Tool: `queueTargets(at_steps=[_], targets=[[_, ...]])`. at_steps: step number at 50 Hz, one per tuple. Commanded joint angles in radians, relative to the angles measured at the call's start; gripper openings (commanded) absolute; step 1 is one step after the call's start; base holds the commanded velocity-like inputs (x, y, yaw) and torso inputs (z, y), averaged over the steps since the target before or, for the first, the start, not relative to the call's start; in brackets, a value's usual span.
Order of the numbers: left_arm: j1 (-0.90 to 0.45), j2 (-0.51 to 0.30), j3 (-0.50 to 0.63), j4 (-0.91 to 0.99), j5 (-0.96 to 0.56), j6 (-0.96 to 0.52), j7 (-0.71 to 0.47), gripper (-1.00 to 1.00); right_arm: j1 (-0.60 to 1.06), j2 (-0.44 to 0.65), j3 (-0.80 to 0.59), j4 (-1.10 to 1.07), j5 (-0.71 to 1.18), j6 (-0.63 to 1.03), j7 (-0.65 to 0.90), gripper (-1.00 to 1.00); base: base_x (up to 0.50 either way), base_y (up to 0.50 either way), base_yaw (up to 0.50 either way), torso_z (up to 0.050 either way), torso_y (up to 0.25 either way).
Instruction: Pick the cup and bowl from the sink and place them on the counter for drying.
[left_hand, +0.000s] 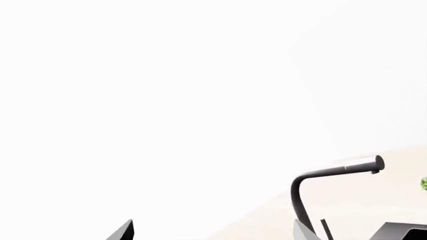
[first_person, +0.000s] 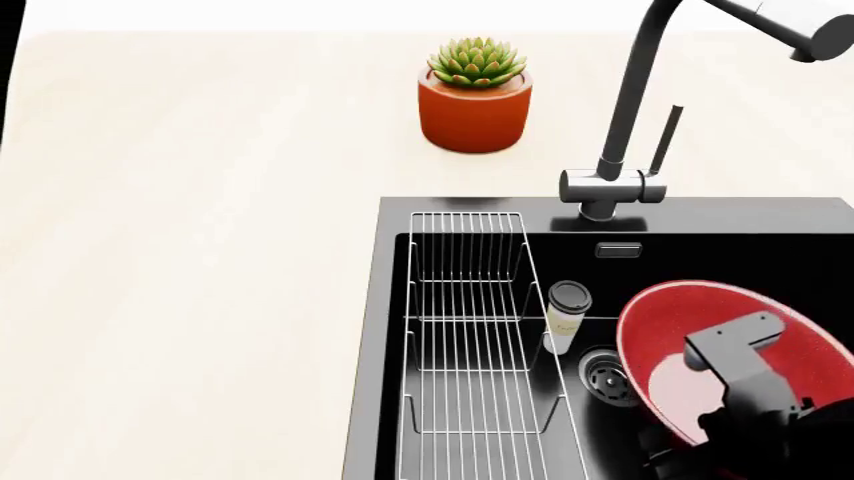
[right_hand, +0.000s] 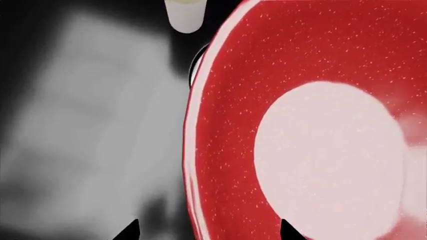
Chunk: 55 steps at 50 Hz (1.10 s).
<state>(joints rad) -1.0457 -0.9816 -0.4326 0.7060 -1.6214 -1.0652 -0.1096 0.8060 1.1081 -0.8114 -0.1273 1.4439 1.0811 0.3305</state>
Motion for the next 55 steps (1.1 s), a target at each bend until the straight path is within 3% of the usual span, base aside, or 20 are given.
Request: queueTargets(at_steps=[1,2,3,26,55], targets=[[0.006,-0.003,-0.002,0.001,-0.002,0.003,0.0,1.0,-0.007,-0.01,-0.017,0.005,-0.032,-0.003,-0.005,1.0,0.0,0.0,0.0,0.0,0.0],[0.006,-0.004,-0.002,0.001,-0.004,0.003,-0.002,1.0,-0.007,-0.009,-0.017,0.003,-0.033,-0.004,-0.006,1.0,0.0,0.0,0.0,0.0,0.0],[0.007,-0.004,-0.002,0.002,-0.004,0.003,-0.002,1.0,-0.007,-0.009,-0.017,0.0,-0.034,-0.005,-0.009,-1.0,0.0,0.0,0.0,0.0,0.0],[0.057,-0.004,-0.049,0.014,-0.01,0.007,-0.005,1.0,0.088,-0.021,-0.029,-0.053,-0.102,0.029,-0.1,-1.0,0.0,0.0,0.0,0.0,0.0],[0.054,-0.018,-0.048,0.008,-0.014,0.017,-0.005,1.0,0.388,0.174,0.059,-0.252,0.145,0.341,-0.193,-1.0,0.0,0.0,0.0,0.0,0.0]])
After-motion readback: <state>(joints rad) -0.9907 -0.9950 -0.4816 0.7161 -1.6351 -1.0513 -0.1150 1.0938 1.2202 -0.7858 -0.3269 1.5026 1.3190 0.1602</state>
